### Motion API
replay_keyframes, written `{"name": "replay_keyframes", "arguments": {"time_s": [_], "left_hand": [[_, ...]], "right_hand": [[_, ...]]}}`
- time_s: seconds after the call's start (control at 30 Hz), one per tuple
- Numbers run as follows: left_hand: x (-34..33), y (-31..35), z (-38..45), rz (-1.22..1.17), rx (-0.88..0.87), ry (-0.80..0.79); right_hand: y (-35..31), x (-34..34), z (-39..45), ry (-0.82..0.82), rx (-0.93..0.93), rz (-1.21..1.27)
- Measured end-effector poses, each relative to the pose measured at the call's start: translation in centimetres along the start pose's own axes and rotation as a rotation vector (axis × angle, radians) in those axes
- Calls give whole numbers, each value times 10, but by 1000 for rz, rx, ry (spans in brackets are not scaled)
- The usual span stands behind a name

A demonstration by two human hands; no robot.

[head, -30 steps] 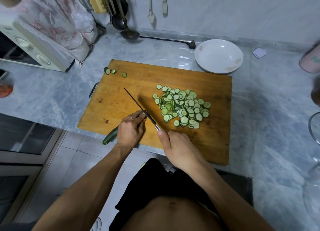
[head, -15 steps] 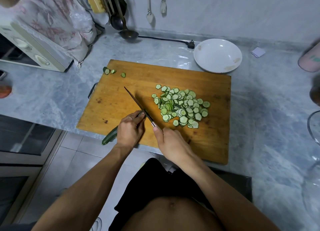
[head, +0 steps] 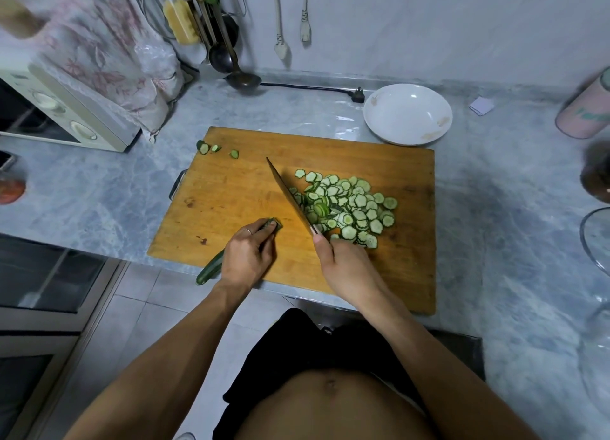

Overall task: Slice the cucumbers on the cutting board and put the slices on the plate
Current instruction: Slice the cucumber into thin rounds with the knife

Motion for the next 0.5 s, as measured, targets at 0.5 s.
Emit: {"name": "replay_keyframes", "arguments": {"time_s": [0.5], "left_hand": [[-5,-8,0,-12,29,-31]], "right_hand": [[-31,-15,-19,-61,77,-73]]}}
Point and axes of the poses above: each hand's wrist, its own z-axis towards the middle knuckle, its own x-axis out of the back of the hand, y = z × x, the point moved 5 cm from there along z, towards the middle knuckle, and after that the axes turned 10 degrees about x, right-handed, at the moved point
